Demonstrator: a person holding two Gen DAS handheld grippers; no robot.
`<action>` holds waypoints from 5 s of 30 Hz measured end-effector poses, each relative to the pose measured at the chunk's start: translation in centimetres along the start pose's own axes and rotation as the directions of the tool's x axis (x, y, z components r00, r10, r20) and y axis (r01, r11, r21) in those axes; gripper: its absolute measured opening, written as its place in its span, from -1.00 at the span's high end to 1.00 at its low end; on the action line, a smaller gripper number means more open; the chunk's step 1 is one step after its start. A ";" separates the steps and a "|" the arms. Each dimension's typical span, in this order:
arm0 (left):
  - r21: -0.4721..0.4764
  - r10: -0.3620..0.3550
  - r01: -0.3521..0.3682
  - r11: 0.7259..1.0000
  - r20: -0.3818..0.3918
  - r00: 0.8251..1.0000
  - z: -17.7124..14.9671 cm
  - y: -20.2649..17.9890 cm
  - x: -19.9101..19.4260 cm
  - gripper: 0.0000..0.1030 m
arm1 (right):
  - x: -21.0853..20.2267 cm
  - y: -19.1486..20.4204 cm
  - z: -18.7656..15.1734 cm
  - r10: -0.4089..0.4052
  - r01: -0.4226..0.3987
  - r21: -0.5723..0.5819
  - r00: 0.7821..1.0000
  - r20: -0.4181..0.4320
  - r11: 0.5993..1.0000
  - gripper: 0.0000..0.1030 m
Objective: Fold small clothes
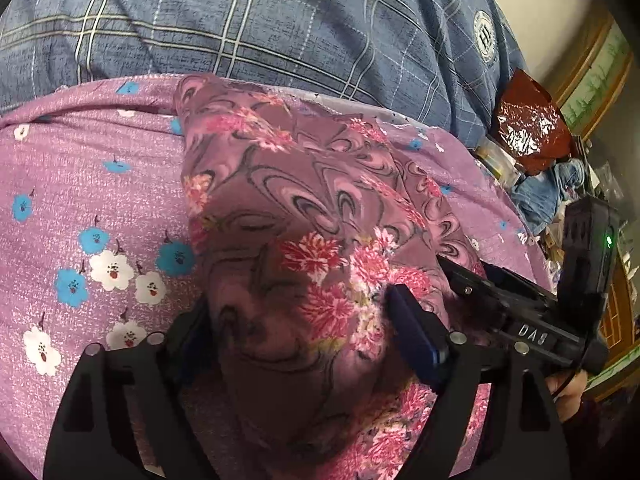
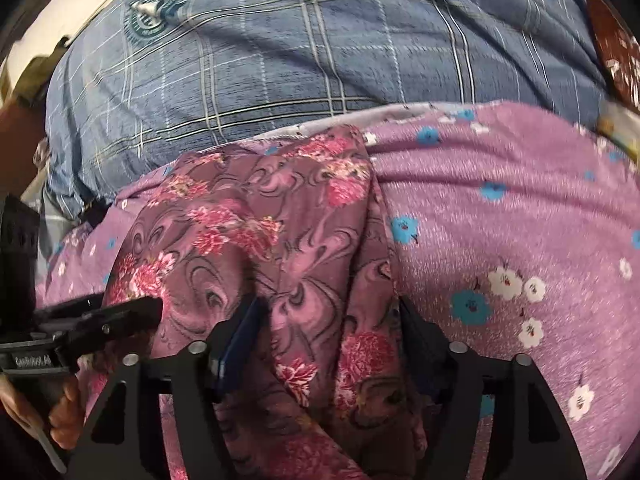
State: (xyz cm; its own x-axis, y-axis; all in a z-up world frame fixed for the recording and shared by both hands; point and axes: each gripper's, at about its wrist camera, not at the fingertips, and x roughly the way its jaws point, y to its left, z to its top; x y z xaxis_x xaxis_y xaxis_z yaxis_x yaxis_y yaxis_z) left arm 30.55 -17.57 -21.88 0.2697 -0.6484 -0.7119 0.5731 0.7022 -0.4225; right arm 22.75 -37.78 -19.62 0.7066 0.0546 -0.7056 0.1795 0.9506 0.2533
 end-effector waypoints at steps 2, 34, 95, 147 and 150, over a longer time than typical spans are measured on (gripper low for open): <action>0.004 0.003 -0.003 1.000 0.004 1.000 0.0 -0.1 0.0 -0.61 | 0.4 -0.9 0.0 0.038 -0.038 0.055 0.999 -0.014 0.998 -0.48; 0.109 -0.028 0.006 0.994 0.202 0.979 0.1 -4.7 -10.2 0.33 | -9.8 3.7 -1.3 0.048 -0.004 -0.128 0.939 0.341 0.992 0.61; -0.076 0.547 -0.641 0.764 0.604 0.581 -16.7 -18.7 -37.2 -1.00 | -40.1 14.5 -11.6 -0.059 0.147 -0.129 0.851 0.522 0.981 -0.41; -0.125 0.618 -0.673 0.729 0.544 0.568 -17.1 -18.3 -38.1 -1.00 | -42.4 16.9 -13.5 -0.024 0.151 -0.179 0.824 0.566 0.972 -0.43; -0.131 0.613 -0.664 0.736 0.546 0.571 -17.2 -18.2 -38.4 -1.00 | -42.4 17.0 -13.6 -0.022 0.151 -0.183 0.824 0.566 0.971 -0.43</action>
State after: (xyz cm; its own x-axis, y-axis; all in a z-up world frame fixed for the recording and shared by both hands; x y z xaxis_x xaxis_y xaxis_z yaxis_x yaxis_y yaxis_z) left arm -3.51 -0.40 3.53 0.9278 -0.1007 -0.3591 0.1414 0.9860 0.0886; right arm -13.49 -19.76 5.63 0.9658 -0.1485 -0.2124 0.1559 0.9876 0.0182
